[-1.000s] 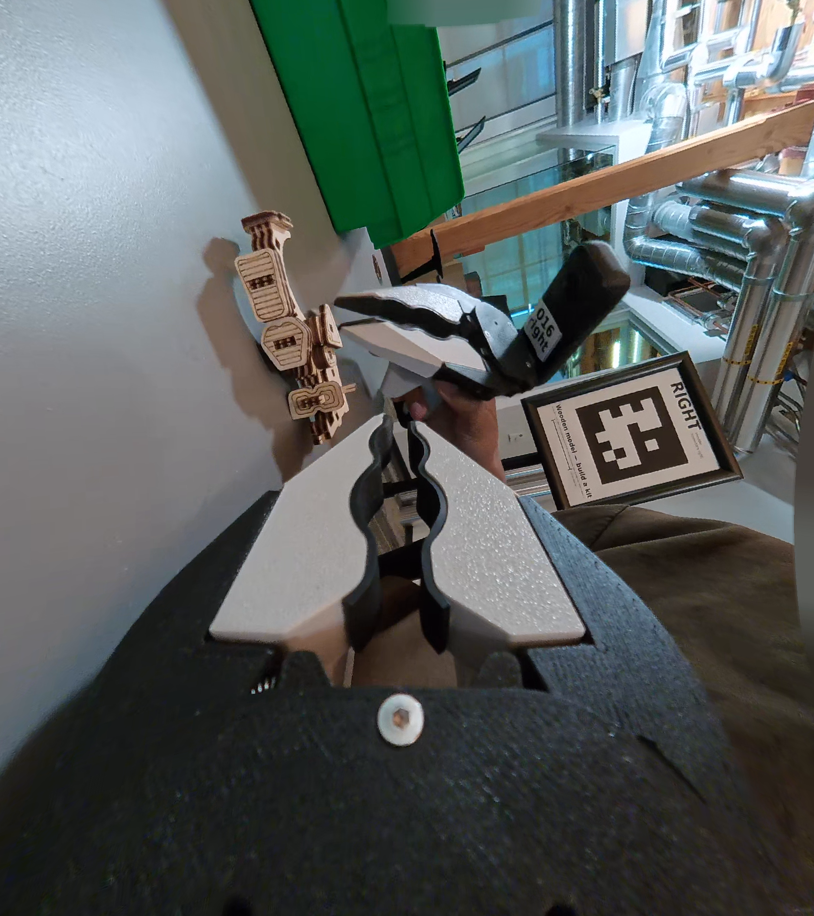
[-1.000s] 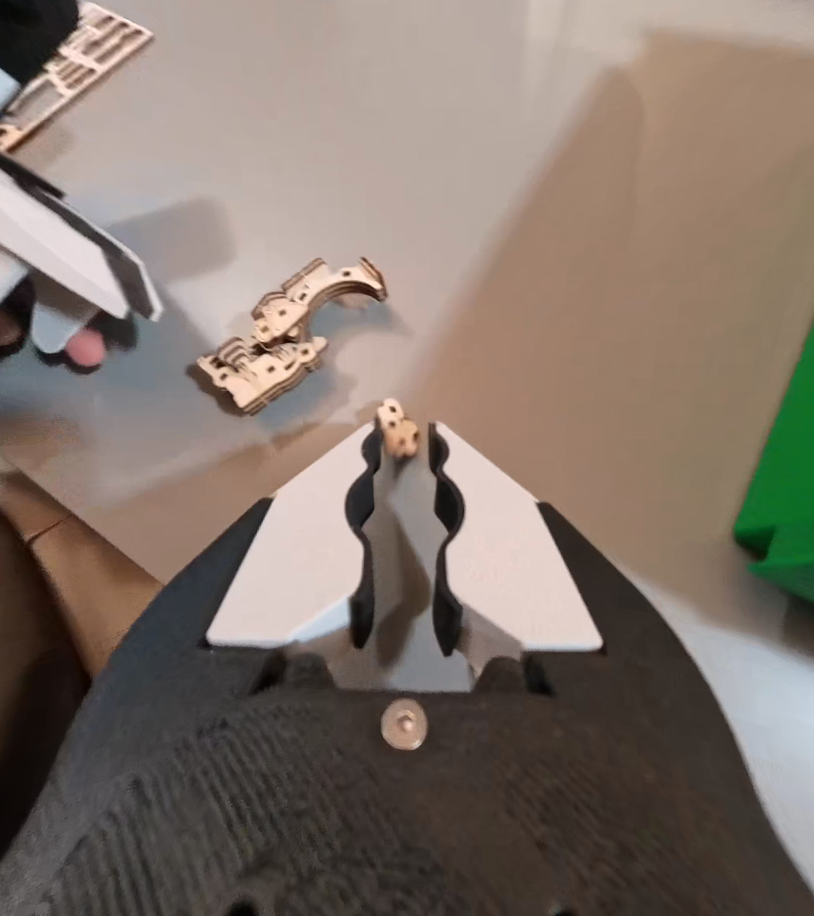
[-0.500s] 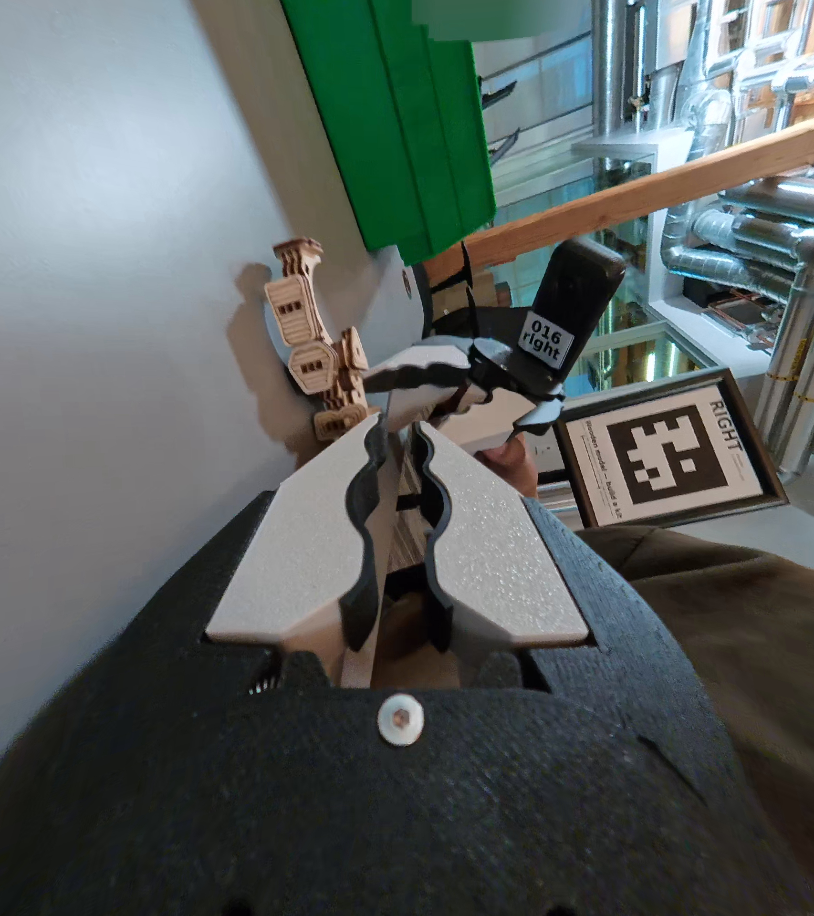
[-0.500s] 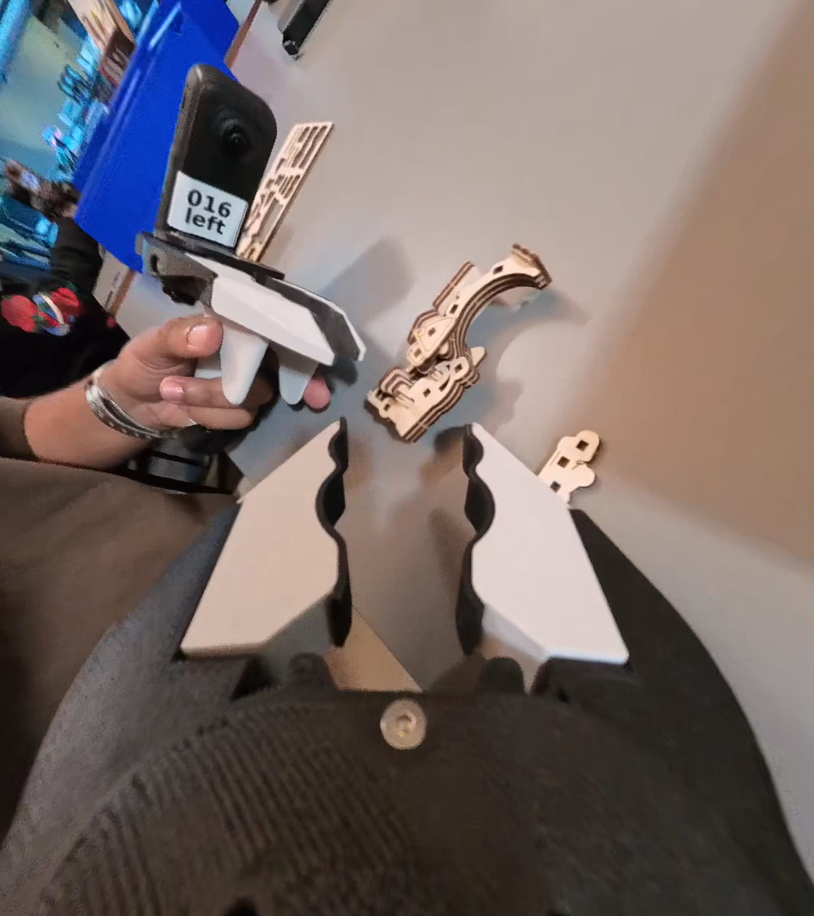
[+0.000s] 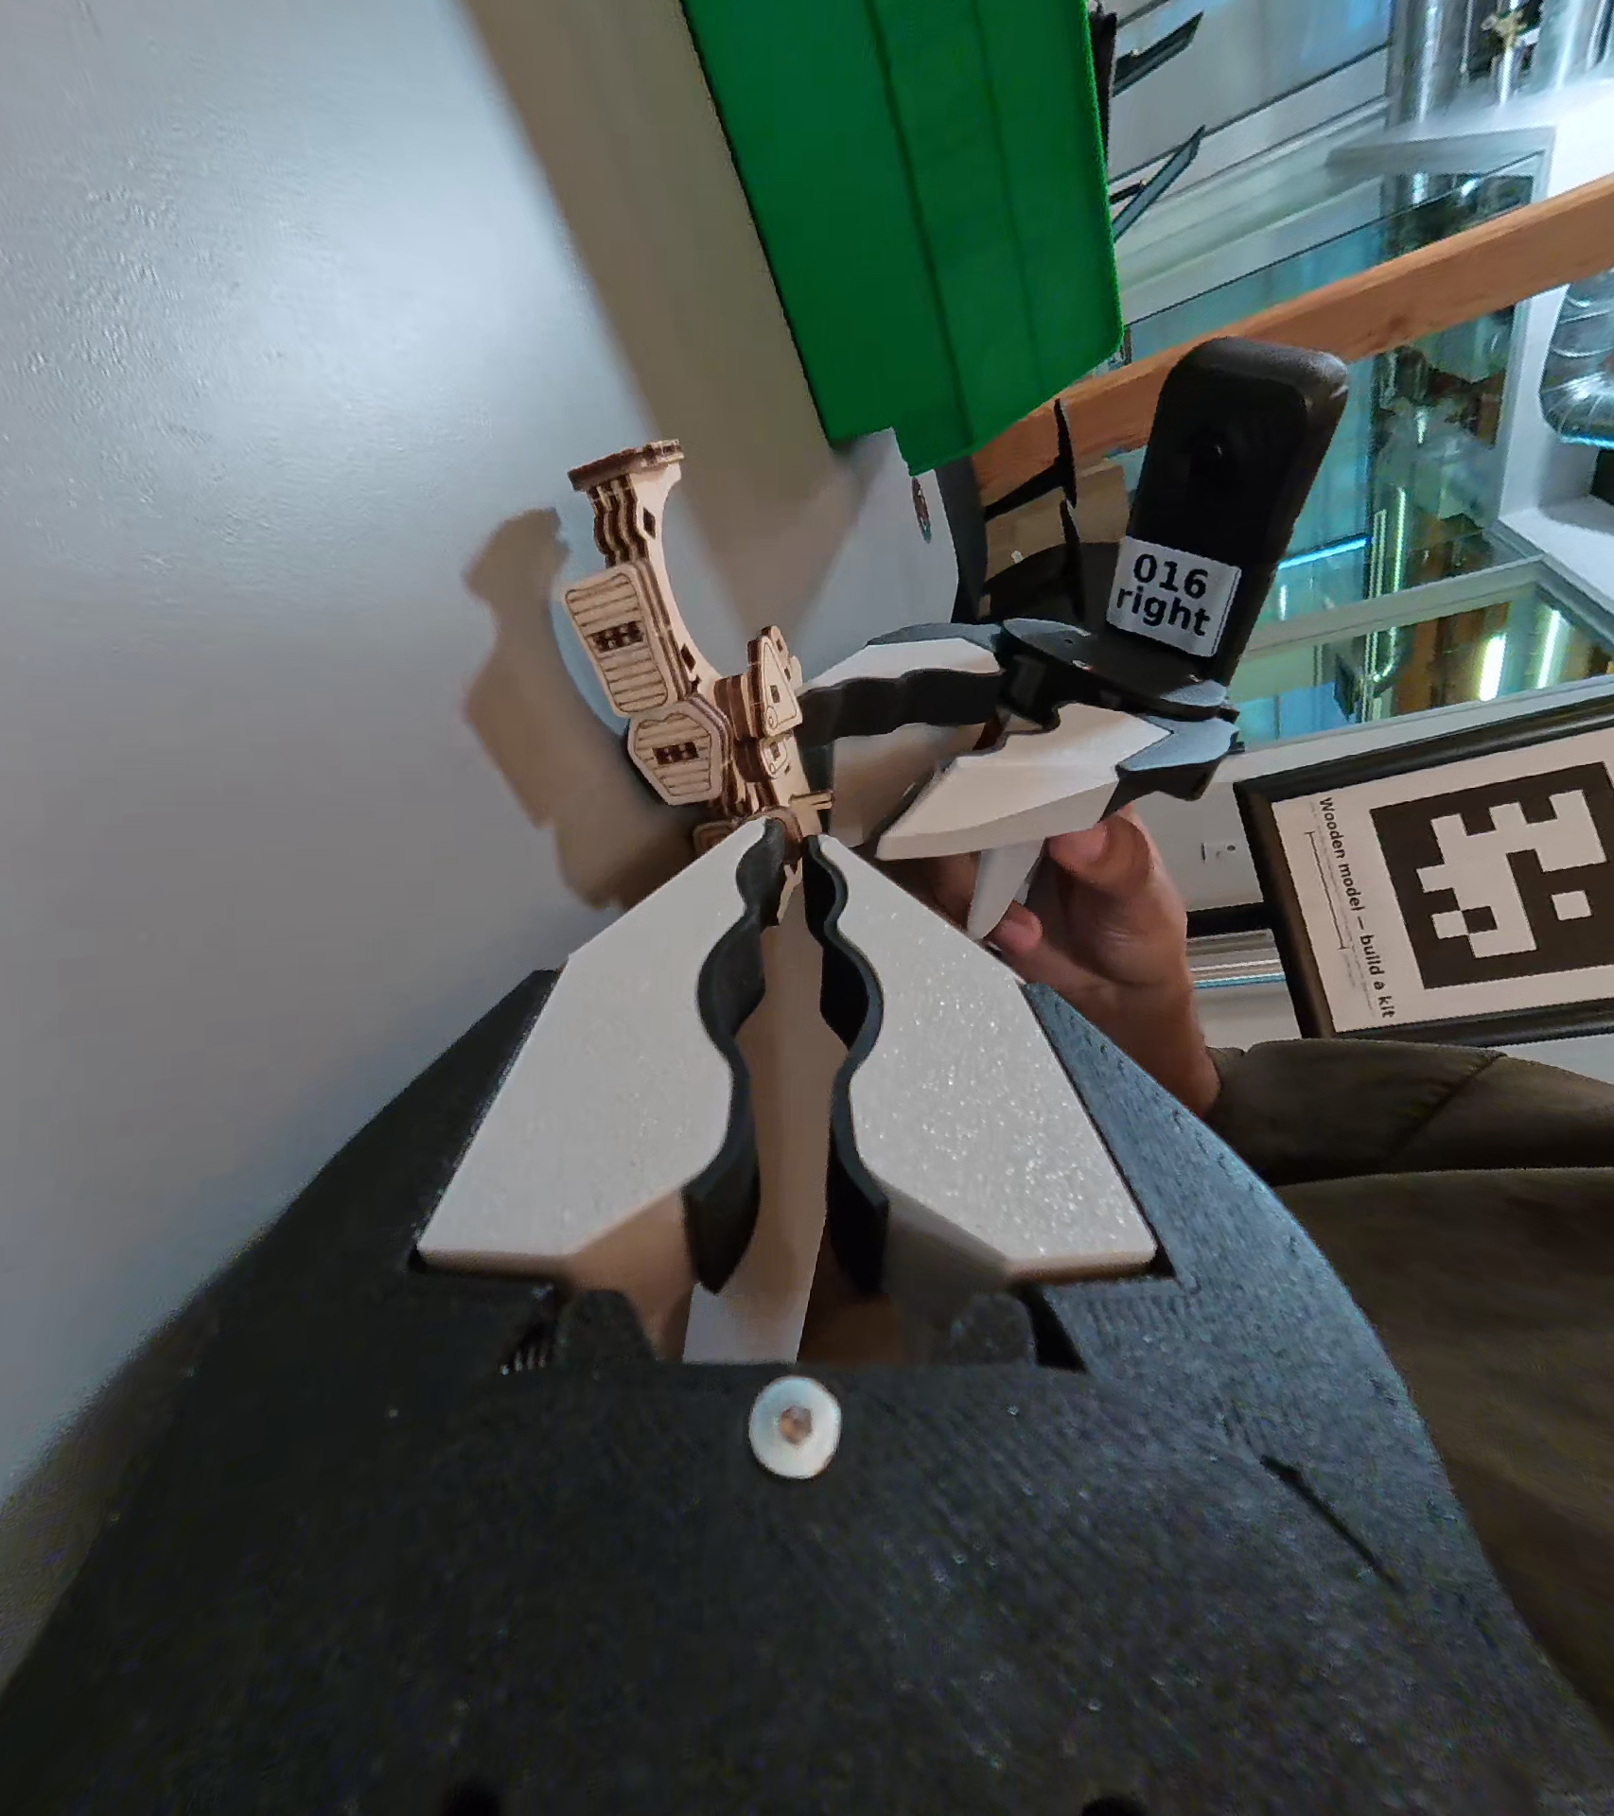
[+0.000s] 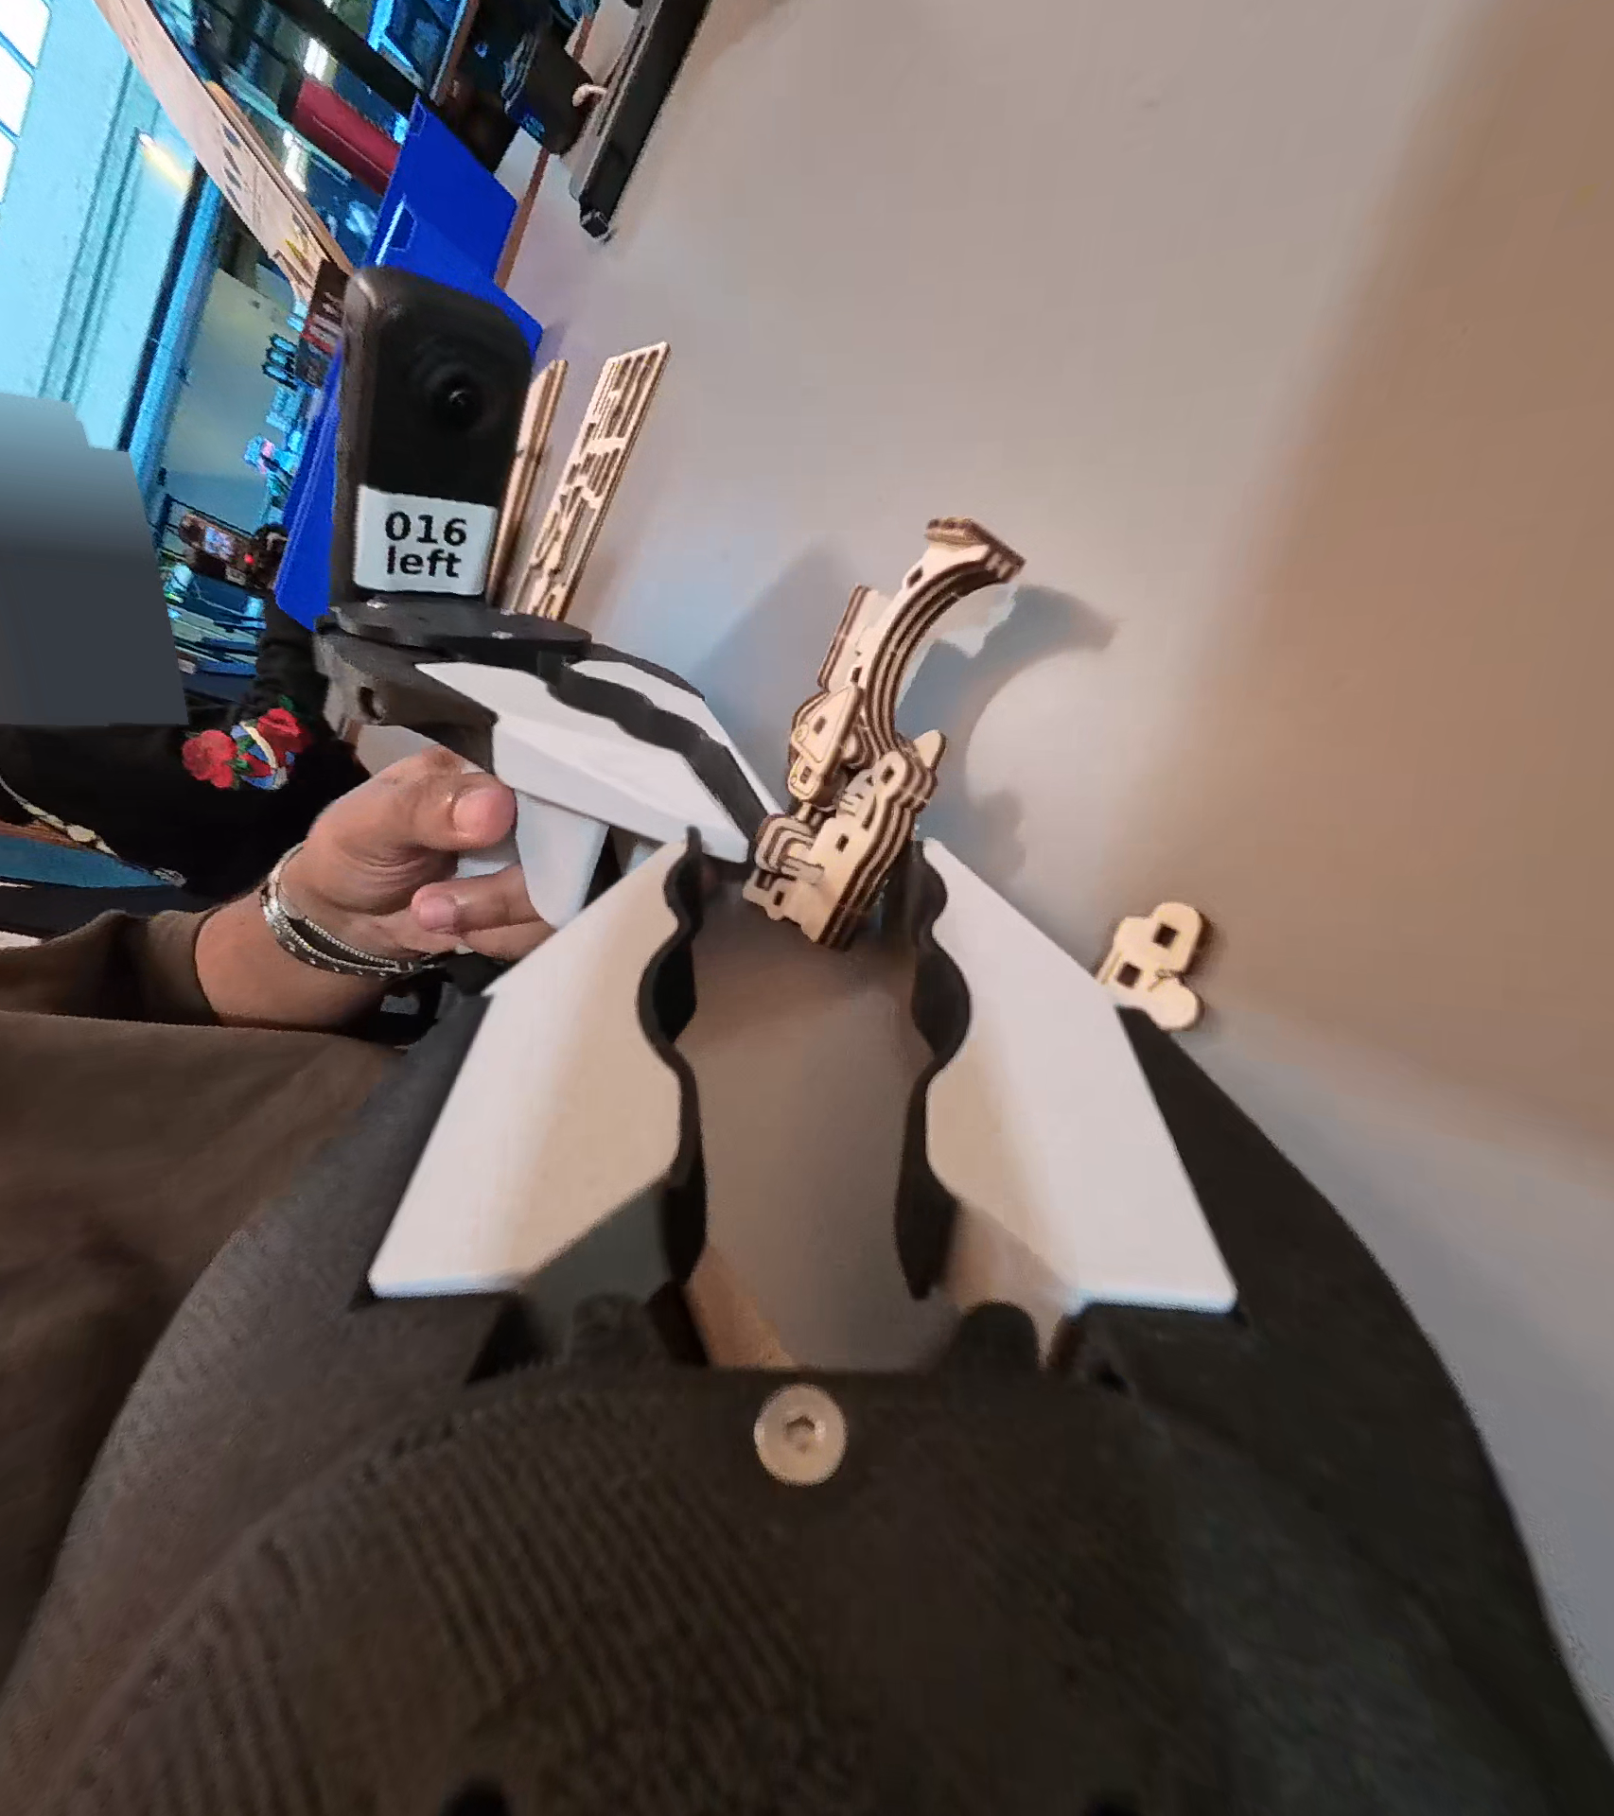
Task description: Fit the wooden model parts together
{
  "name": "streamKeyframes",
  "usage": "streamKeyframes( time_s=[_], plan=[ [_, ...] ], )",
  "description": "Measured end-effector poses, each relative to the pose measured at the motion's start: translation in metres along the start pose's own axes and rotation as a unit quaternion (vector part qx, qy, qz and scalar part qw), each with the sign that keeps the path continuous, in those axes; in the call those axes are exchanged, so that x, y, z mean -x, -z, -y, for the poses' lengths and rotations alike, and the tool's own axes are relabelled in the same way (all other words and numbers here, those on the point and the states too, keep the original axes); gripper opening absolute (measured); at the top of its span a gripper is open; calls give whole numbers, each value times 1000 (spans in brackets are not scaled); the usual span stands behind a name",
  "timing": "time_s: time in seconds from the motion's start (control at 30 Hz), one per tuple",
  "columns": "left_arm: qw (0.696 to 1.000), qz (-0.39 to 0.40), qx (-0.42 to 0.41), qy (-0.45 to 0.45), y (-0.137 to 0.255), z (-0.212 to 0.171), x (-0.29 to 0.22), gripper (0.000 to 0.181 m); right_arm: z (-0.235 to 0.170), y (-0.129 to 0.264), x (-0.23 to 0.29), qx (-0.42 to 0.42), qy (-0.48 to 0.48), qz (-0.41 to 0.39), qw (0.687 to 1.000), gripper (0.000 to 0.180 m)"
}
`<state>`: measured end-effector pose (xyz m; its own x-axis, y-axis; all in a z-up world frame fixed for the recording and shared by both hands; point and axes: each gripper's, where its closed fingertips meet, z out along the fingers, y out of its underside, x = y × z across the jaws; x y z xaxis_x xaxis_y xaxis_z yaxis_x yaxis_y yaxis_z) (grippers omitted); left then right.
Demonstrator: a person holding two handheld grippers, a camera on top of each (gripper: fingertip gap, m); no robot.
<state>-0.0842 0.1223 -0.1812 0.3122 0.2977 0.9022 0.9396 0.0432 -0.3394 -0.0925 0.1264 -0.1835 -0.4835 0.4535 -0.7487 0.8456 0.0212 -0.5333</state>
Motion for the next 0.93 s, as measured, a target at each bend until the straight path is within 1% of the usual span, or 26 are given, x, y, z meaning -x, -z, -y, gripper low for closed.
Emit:
streamKeyframes(
  time_s=[0.07,0.1,0.13,0.17,0.27,0.43,0.53,0.57,0.6,0.7,0.77,0.87,0.93],
  plan=[
    [1000,1,2,-3,0,-1,0,1,3,3,1,-10,-21,19,1000,37],
    [1000,2,7,-4,-1,-3,0,1,7,5,3,-20,-30,33,999,32],
    [1000,2,13,-6,-1,-5,0,0,10,8,7,-29,-38,54,997,18],
    [1000,2,17,-11,-2,-6,-1,0,12,10,11,-36,-46,75,995,10],
    [999,9,27,-24,-4,-10,-1,0,10,9,11,-31,-53,81,995,10],
    [999,7,27,-31,-4,-10,-2,0,7,10,11,-21,-23,64,997,13],
    [999,4,27,-33,-4,-11,-3,0,4,10,11,-8,11,44,999,20],
    [999,4,28,-34,-4,-11,-4,0,3,9,10,-3,24,35,999,18],
    [999,3,31,-34,-4,-12,-4,0,2,9,9,1,37,23,999,13],
    [999,-7,32,-35,-3,-12,-6,2,2,10,10,5,68,1,998,10],
    [999,-24,31,-35,-2,-12,-11,7,5,11,16,-4,96,-2,995,10],
    [996,-79,23,-28,4,-10,-24,11,14,15,27,-25,184,-29,982,8],
    [992,-123,6,-10,12,-6,-34,13,18,19,31,-34,264,-75,961,8]
  ],
)
